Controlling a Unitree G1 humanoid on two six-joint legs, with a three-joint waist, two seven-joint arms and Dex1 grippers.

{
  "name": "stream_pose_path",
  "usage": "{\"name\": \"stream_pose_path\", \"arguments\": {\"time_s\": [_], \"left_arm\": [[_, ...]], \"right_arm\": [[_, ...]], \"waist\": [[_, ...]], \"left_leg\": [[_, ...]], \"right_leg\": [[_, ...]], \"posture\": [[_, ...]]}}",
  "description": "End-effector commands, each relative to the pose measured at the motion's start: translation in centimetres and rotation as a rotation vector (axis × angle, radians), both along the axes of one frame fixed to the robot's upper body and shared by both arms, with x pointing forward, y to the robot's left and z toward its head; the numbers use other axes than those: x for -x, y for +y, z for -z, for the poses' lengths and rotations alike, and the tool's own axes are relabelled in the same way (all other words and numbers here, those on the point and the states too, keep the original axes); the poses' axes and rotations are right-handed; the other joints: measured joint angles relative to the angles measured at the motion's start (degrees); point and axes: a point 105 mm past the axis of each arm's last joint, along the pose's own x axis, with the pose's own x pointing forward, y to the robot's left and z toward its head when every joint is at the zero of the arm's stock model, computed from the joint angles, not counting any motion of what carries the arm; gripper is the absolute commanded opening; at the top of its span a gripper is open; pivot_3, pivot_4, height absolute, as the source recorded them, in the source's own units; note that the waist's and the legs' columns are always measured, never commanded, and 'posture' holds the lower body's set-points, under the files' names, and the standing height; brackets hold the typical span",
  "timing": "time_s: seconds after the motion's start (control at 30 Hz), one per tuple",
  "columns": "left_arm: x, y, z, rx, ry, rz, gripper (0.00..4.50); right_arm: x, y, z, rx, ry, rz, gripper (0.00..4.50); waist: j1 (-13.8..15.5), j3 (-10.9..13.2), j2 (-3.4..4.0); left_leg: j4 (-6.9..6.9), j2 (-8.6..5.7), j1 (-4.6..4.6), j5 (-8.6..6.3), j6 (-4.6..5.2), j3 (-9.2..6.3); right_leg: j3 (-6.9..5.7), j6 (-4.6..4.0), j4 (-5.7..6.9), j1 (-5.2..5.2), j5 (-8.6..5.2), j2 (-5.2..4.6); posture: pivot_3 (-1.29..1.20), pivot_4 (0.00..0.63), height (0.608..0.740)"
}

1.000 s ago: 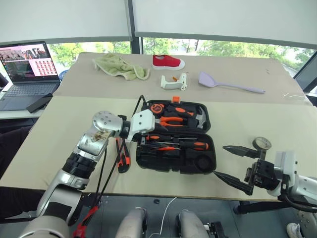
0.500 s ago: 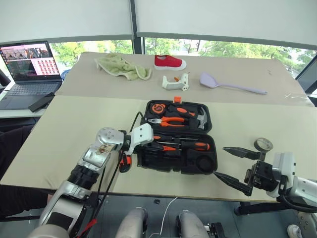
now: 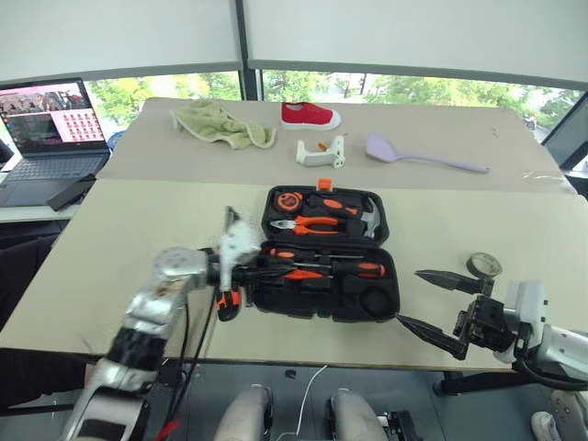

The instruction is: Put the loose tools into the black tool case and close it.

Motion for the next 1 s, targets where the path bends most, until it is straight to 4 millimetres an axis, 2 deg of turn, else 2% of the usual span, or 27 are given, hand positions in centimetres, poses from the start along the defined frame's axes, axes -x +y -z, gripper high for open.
{"name": "stream_pose_path", "arguments": {"time_s": [0.03,0.07,0.13,0.2,0.37,0.47,0.5,0.57,0.67,0.83,0.9,1.0], "left_arm": [[1.4,6.0,-0.6,-0.024,-0.014,-0.183,2.66],[1.8,7.7,-0.4,-0.037,-0.004,-0.246,2.90],[3.0,10.7,0.3,-0.047,0.012,-0.372,3.69],[4.4,12.9,0.8,-0.052,0.021,-0.468,4.41],[8.4,17.0,2.5,-0.092,0.087,-0.665,4.41],[9.8,17.8,3.0,-0.120,0.125,-0.723,4.41],[9.8,17.3,2.8,-0.109,0.129,-0.721,4.41],[8.5,16.0,2.3,-0.063,0.146,-0.797,4.41],[6.9,12.6,1.8,0.013,0.224,-0.784,4.41],[4.0,7.2,2.3,0.059,0.373,-0.830,4.41],[3.1,4.8,3.2,0.070,0.436,-0.848,4.41],[2.5,3.5,4.5,0.036,0.491,-0.902,4.41]], "right_arm": [[0.5,-1.1,-0.1,0.028,-0.063,-0.016,4.50],[0.5,-1.4,0.1,0.034,-0.060,-0.018,4.50],[0.6,-1.9,0.5,0.041,-0.044,-0.015,4.50],[0.7,-2.3,0.7,0.020,-0.011,-0.020,4.50],[0.8,-2.4,0.6,0.011,-0.001,-0.053,4.50],[0.6,-2.2,0.6,0.015,-0.008,-0.075,4.50],[0.5,-2.0,0.5,0.014,-0.017,-0.086,4.50],[0.0,-0.9,-0.1,-0.002,-0.059,-0.118,4.50],[-0.5,0.3,-0.8,-0.023,-0.099,-0.162,4.50],[-0.7,2.2,-2.2,-0.070,-0.114,-0.253,4.50],[-0.8,2.7,-2.6,-0.079,-0.130,-0.274,4.50],[-0.9,3.0,-2.7,-0.083,-0.133,-0.282,4.50]], "waist": [[-0.05,-0.03,0.05],[-0.10,-0.02,0.05],[0.07,-0.02,0.05],[0.30,-0.02,0.05],[0.79,-0.01,0.04],[0.97,-0.02,0.02],[1.01,-0.02,0.02],[1.34,-0.02,0.02],[1.74,-0.02,-0.01],[1.53,-0.02,0.00],[1.41,-0.02,-0.01],[1.01,-0.03,-0.07]], "left_leg": [[-0.03,0.00,0.04,0.00,-0.01,0.02],[-0.05,0.00,0.06,-0.01,0.00,0.05],[-0.08,0.01,0.06,-0.02,0.00,0.05],[-0.08,0.03,0.07,-0.02,0.01,0.04],[-0.08,0.07,0.11,-0.06,0.05,0.04],[-0.08,0.07,0.11,-0.09,0.07,0.01],[-0.08,0.13,0.14,-0.15,0.01,0.03],[-0.09,0.13,0.18,-0.37,-0.30,0.03],[-0.07,0.14,0.18,-0.37,-0.32,0.00],[-0.06,-0.05,0.18,-0.24,-0.10,0.07],[-0.05,-0.08,0.18,-0.12,0.11,0.08],[-0.04,-0.09,0.19,-0.14,0.05,0.10]], "right_leg": [[0.02,0.00,-0.01,0.01,0.00,-0.01],[0.04,0.00,-0.01,0.02,0.00,-0.03],[0.05,0.00,-0.04,0.02,0.00,-0.05],[0.04,0.00,-0.07,0.04,0.00,-0.15],[-0.01,-0.04,-0.20,0.04,-0.02,-0.73],[-0.01,-0.05,-0.27,0.02,-0.03,-0.80],[0.01,-0.06,-0.35,0.03,-0.02,-0.79],[0.03,-0.07,-0.42,0.09,-0.02,-0.83],[-0.05,-0.07,-0.41,0.15,0.00,-0.86],[-0.19,0.05,-0.18,0.19,0.04,-0.46],[-0.14,0.08,-0.09,0.17,0.04,-0.33],[0.00,0.09,-0.01,0.13,0.06,-0.08]], "posture": [[0.00,0.150,0.740],[0.00,0.150,0.740],[0.00,0.150,0.740],[0.00,0.150,0.740],[0.00,0.150,0.740],[0.00,0.150,0.740],[0.00,0.150,0.740],[0.00,0.150,0.740],[0.00,0.150,0.740],[0.00,0.150,0.740],[0.00,0.150,0.740],[0.00,0.150,0.740]]}}
